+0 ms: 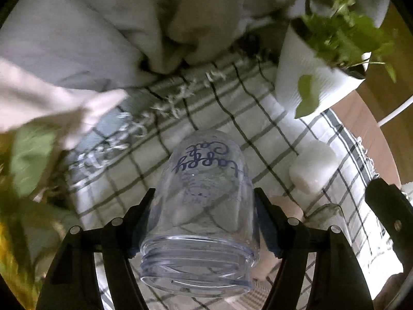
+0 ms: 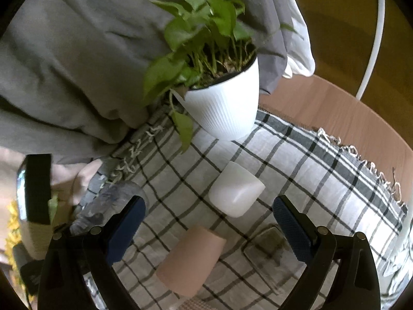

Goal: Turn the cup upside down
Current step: 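Rotate the held clear cup so its open rim faces down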

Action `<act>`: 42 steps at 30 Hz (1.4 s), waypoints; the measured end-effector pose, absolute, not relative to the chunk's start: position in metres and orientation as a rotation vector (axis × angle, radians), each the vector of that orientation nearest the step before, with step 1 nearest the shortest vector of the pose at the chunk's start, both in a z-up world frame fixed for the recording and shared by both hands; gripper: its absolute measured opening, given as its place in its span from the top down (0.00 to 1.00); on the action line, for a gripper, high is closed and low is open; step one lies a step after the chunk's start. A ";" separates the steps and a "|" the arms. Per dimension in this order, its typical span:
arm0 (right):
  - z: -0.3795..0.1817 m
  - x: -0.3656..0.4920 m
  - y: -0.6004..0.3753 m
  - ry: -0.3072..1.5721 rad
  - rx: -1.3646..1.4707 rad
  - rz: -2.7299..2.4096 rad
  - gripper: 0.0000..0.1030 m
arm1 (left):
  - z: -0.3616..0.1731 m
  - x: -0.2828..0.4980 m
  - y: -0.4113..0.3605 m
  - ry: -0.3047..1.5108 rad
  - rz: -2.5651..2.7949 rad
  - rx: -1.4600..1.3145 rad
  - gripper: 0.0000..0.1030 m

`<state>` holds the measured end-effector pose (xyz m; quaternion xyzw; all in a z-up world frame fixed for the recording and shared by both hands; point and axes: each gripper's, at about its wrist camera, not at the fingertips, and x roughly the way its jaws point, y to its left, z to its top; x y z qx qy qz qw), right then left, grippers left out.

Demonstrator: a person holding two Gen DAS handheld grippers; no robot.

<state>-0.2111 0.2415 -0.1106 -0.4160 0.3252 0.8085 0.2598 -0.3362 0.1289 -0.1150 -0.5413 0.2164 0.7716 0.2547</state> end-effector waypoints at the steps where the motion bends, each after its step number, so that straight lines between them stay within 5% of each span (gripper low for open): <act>1: -0.107 -0.207 0.240 0.871 -1.127 2.211 0.03 | -0.113 -0.327 0.120 0.576 2.120 -1.451 0.30; 16: -0.099 -0.132 0.167 0.586 -1.396 2.541 0.03 | -0.113 -0.173 -0.025 0.138 2.421 -1.526 0.30; 32: -0.160 -0.078 0.113 0.213 -1.650 2.574 0.03 | -0.205 -0.113 -0.068 0.021 2.515 -1.690 0.30; 42: -0.179 -0.071 0.110 0.182 -1.743 2.556 0.03 | -0.215 -0.093 -0.066 0.019 2.464 -1.782 0.31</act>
